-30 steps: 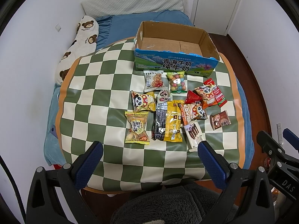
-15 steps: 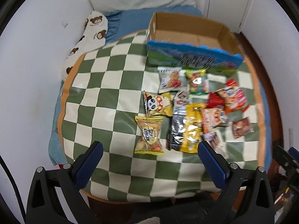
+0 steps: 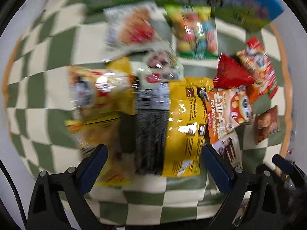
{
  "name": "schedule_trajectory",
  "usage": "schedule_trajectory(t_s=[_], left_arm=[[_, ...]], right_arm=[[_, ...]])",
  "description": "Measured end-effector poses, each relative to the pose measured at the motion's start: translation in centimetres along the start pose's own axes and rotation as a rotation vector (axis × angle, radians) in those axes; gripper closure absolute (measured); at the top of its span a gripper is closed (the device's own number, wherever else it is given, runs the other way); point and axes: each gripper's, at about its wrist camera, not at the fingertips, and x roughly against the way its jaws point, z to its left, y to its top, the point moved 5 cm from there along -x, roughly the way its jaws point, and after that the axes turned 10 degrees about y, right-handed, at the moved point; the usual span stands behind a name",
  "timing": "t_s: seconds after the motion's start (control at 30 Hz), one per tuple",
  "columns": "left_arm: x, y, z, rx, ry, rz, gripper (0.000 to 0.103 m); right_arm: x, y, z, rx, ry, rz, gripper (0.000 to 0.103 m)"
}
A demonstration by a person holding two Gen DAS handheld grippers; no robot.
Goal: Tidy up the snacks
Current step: 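Grasp the black-and-yellow bag with the left tool while the right tool grasps the white Franzzi pack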
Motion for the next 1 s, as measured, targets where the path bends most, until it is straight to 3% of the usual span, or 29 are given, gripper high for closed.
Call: schedule_trajectory(t_s=[0.1, 0.33, 0.43, 0.47, 0.63, 0.77, 1.0], left_arm=[[-2.9, 0.5, -2.1, -0.050, 0.006, 0.045, 0.011], [-4.3, 0.9, -3.2, -0.054, -0.024, 0.009, 0.016], [-4.3, 0.0, -2.7, -0.051, -0.031, -0.024, 0.016], [-4.4, -0.4, -2.5, -0.048, -0.025, -0.025, 0.016], [-5.0, -3.6, -1.4, -0.035, -0.008, -0.017, 0.018], [-5.9, -6.0, -1.4, -0.032, -0.035, 0.013, 0.017], [-10.5, -5.6, -1.7, -0.019, -0.058, 0.093, 0.013]], right_arm=[[-2.6, -0.5, 0.4, 0.061, -0.022, 0.063, 0.006], [-7.9, -1.8, 1.8, 0.163, -0.066, 0.169, 0.013], [-9.9, -2.3, 1.8, 0.181, -0.114, 0.191, 0.028], [-10.4, -2.4, 1.8, 0.183, -0.114, 0.190, 0.037], [-9.7, -3.6, 0.2, 0.097, -0.114, 0.160, 0.042], [-9.3, -5.3, -1.5, 0.000, -0.076, 0.176, 0.043], [-10.0, -4.1, -3.5, -0.087, -0.059, 0.169, 0.036]])
